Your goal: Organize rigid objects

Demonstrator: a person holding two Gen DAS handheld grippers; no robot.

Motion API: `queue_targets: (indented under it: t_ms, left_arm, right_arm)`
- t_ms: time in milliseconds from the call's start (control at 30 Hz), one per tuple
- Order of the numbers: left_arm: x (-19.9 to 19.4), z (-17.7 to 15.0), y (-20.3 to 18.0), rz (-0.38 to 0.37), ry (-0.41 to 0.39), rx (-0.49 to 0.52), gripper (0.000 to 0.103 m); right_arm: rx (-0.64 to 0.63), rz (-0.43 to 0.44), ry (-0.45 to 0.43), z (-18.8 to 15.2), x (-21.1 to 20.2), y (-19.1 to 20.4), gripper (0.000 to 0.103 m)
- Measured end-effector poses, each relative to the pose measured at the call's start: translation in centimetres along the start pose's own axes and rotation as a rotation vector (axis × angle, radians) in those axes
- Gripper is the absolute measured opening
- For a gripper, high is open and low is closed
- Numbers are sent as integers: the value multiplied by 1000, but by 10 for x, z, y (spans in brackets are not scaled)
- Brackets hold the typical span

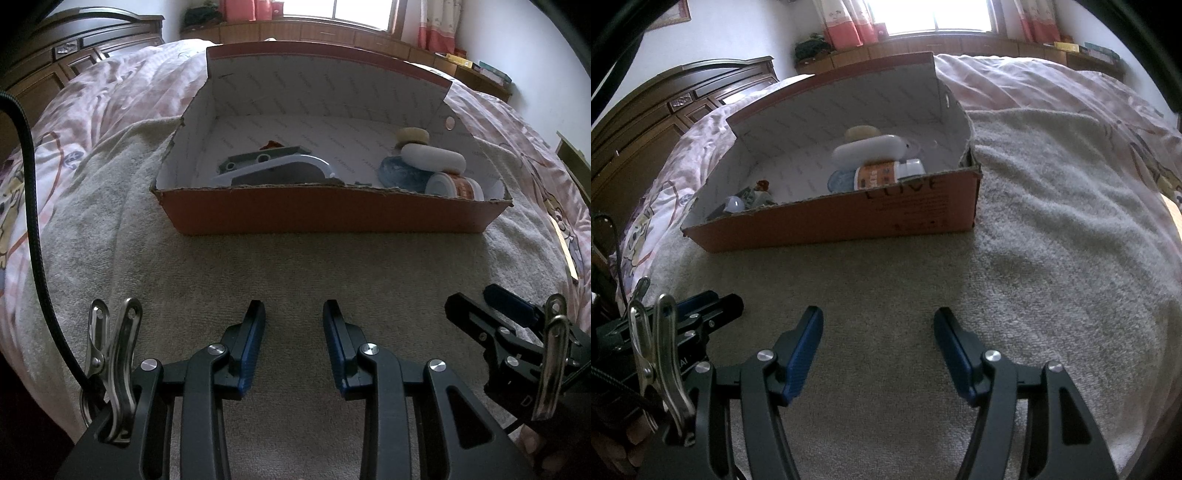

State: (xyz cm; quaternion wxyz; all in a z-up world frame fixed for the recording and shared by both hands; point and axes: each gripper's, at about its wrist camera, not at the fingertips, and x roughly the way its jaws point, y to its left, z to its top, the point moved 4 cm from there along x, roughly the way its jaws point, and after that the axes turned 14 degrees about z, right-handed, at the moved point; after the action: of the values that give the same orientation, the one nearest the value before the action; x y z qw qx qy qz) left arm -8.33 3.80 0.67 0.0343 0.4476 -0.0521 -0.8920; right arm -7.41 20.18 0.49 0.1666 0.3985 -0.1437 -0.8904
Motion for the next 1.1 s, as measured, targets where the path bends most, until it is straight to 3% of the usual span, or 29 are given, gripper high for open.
queue_targets:
  t_ms: [1100]
  left_arm:
    - [0, -2, 2, 25, 13, -4, 33]
  right_arm:
    - [0, 1, -1, 0, 0, -1, 67]
